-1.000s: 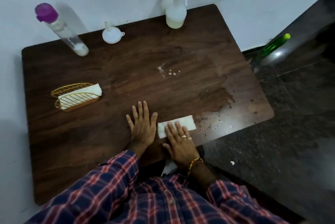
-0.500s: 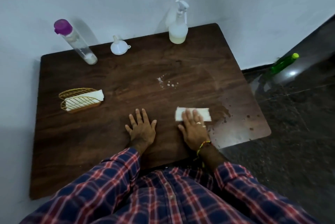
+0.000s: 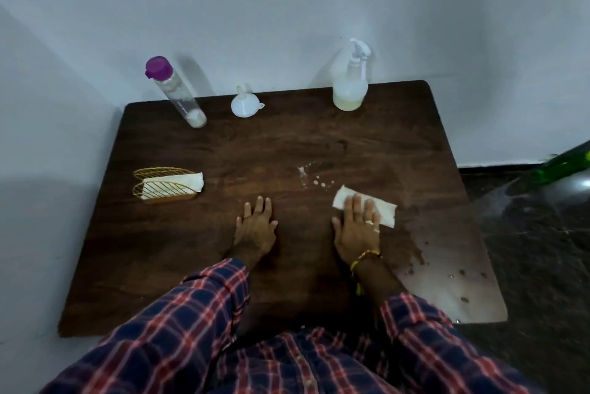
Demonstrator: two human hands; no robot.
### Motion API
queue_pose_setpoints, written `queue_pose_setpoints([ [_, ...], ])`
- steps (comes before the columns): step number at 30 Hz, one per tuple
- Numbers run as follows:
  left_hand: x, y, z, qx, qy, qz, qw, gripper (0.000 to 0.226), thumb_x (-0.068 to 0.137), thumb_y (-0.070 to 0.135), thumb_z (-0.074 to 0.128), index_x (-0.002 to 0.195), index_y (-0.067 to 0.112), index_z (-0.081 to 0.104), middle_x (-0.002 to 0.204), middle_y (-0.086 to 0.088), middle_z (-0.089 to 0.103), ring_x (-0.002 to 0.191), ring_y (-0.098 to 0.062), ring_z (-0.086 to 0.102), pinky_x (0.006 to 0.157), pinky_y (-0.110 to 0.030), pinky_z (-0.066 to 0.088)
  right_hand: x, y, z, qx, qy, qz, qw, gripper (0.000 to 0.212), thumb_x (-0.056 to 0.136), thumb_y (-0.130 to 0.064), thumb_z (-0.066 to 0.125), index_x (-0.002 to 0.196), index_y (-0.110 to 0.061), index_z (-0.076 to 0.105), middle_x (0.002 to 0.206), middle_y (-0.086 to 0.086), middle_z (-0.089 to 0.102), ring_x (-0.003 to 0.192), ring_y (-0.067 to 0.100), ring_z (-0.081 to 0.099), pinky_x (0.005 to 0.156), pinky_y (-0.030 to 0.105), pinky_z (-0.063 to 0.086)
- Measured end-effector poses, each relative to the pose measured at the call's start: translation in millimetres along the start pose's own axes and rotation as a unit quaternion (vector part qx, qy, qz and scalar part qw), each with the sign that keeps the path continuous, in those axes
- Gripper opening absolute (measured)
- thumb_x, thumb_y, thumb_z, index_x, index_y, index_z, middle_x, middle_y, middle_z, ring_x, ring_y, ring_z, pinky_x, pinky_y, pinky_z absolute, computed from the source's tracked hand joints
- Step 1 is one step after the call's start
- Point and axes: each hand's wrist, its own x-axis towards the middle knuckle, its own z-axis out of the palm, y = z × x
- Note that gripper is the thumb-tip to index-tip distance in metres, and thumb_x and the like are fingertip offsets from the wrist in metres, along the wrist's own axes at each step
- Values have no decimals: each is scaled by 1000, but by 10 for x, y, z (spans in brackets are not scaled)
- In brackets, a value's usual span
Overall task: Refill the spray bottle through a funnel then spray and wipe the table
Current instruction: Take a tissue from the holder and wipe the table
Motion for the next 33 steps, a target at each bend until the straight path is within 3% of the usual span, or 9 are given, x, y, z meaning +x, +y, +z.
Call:
queue_pose_setpoints([
  [4,151,13,-53,50,-11,-13,999,56,104,27,31,155,18,11,164,-3,5,149,-34,7,117,-51,21,557,-309,-150,27,-2,2,1000,72,95,-48,25,148,-1,34,156,19,31,143,46,28,114,61,22],
  [8,308,10,-136,46,68,2,997,51,104,29,30,153,18,22,161,-5,18,148,-31,14,120,-46,15,201,-648,96,-10,5,-98,995,67,94,-46,28,143,-3,45,151,17,40,139,45,36,115,57,25],
  [12,498,-165,-47,22,83,16,996,63,102,46,22,155,25,-6,163,1,-13,149,-21,-15,116,-53,-9,210,-503,52,1,19,-41,999,67,93,-45,30,142,-2,47,149,18,44,137,45,39,113,58,28],
  [15,604,-271,54,24,57,23,998,63,101,49,16,152,30,-17,159,6,-26,145,-15,-26,114,-55,-14,828,-548,-157,45,6,17,999,77,91,-51,15,147,-3,38,156,16,33,144,45,27,115,60,20],
  [17,630,-298,70,13,50,21,998,61,98,50,6,152,32,-15,159,8,-24,145,-11,-25,115,-54,-14,1118,-710,-185,28,13,-25,999,77,91,-51,13,147,-3,39,155,17,35,143,47,27,115,61,19],
  [19,626,-314,60,1,54,18,998,67,91,54,-7,153,30,-12,160,10,-21,143,-6,-24,116,-51,-12,1053,-921,-104,-7,32,-95,995,68,93,-45,23,140,-3,49,147,19,46,135,48,40,108,64,32],
  [22,585,-318,-3,-70,43,31,996,55,102,40,4,153,26,-12,160,13,-19,142,-1,-25,117,-48,-15,454,-1022,58,-53,8,-186,981,64,94,-45,31,144,-7,45,153,15,39,140,44,35,113,60,29],
  [29,559,-316,-37,-116,45,40,991,56,103,42,8,153,24,-11,161,13,-16,140,1,-24,117,-46,-18,885,-926,-20,-32,25,-55,998,68,96,-48,23,150,-8,34,158,14,29,144,44,25,116,60,17],
  [33,536,-381,80,-181,138,39,973,83,84,60,-2,154,16,-8,162,2,-13,146,-11,-20,118,-38,-16,603,-1337,114,-70,4,-193,979,65,92,-42,26,144,-7,46,152,15,40,140,44,32,110,64,28],
])
